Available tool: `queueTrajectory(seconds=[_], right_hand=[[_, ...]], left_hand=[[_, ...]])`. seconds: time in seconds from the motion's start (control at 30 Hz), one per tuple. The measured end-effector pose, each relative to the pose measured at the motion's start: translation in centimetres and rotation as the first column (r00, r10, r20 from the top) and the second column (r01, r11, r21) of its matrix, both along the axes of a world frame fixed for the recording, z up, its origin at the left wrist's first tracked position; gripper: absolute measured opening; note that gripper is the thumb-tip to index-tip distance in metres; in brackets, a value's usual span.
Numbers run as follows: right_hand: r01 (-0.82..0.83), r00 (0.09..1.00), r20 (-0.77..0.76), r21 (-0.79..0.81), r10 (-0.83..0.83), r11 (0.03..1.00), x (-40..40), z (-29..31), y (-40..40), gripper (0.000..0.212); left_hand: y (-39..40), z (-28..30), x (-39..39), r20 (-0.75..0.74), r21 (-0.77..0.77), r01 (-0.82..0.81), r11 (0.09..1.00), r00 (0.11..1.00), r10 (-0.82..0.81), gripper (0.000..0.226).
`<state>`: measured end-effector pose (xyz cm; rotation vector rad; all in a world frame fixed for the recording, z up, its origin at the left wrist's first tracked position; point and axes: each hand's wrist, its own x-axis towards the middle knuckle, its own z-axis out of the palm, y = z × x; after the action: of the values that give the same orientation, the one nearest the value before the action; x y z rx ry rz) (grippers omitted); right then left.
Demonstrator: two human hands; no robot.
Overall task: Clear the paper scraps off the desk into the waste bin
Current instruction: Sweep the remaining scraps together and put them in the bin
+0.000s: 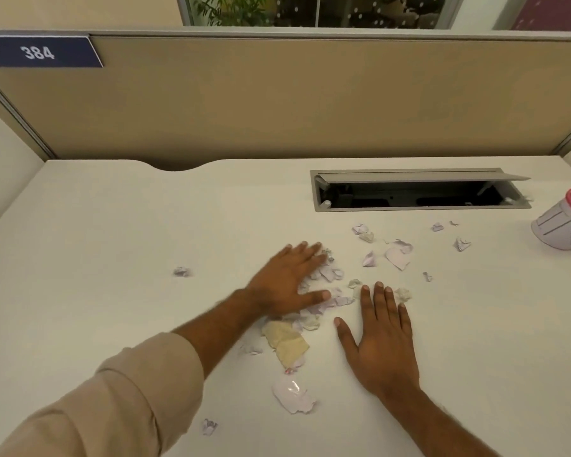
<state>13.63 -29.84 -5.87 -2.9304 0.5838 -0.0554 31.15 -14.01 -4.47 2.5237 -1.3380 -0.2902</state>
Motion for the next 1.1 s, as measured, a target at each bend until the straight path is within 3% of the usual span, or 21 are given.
queueTrajectory(seconds=[0.13, 0.23, 0.33, 0.4, 0.47, 0.7, 0.83, 1.0, 1.1], right_hand=[[0.003, 1.000, 0.012, 0.005, -0.003, 1.000, 0.0, 0.0, 0.0, 0.083], [0.005, 1.000, 0.021, 0.003, -0.005, 1.000, 0.0, 0.0, 0.1, 0.082], [0.011, 1.000, 0.023, 0.013, -0.011, 1.000, 0.1, 0.1, 0.1, 0.082], [0.005, 1.000, 0.019, 0.011, -0.006, 1.000, 0.1, 0.1, 0.1, 0.082], [0.003, 1.000, 0.023, 0.009, -0.004, 1.000, 0.0, 0.1, 0.0, 0.082], [-0.009, 1.000, 0.021, 0.023, 0.009, 1.000, -0.1, 0.5, 0.1, 0.082], [-0.041, 0.999, 0.018, 0.080, 0.039, 0.996, -0.3, 0.9, 0.0, 0.079], [-0.092, 0.996, 0.020, 0.224, 0.089, 0.970, -1.5, 1.8, -0.2, 0.065], [-0.146, 0.969, 0.234, 0.251, 0.086, 0.957, -2.9, 3.2, 1.0, 0.051]], left_hand=[[0.4, 0.7, -2.1, -0.014, -0.064, 0.020, 0.998, 1.000, -0.021, 0.079], [4.0, 1.5, -0.7, 0.038, -0.177, -0.194, 0.965, 0.978, 0.204, 0.074], [9.6, 1.0, 1.0, 0.082, -0.171, -0.600, 0.781, 0.781, 0.619, 0.077], [12.6, 0.4, 0.9, 0.022, -0.056, -0.747, 0.662, 0.662, 0.749, 0.084], [13.8, -0.6, -0.3, 0.023, 0.021, -0.719, 0.695, 0.695, 0.718, 0.084], [10.1, -0.5, -7.4, -0.074, -0.002, -0.361, 0.933, 0.930, 0.359, 0.080], [9.0, 0.3, -10.6, -0.146, 0.019, -0.237, 0.971, 0.960, 0.237, 0.075], [11.9, 2.2, -12.8, -0.174, 0.046, -0.212, 0.976, 0.961, 0.217, 0.073], [14.7, 2.8, -14.2, -0.182, 0.093, -0.213, 0.973, 0.957, 0.226, 0.084]])
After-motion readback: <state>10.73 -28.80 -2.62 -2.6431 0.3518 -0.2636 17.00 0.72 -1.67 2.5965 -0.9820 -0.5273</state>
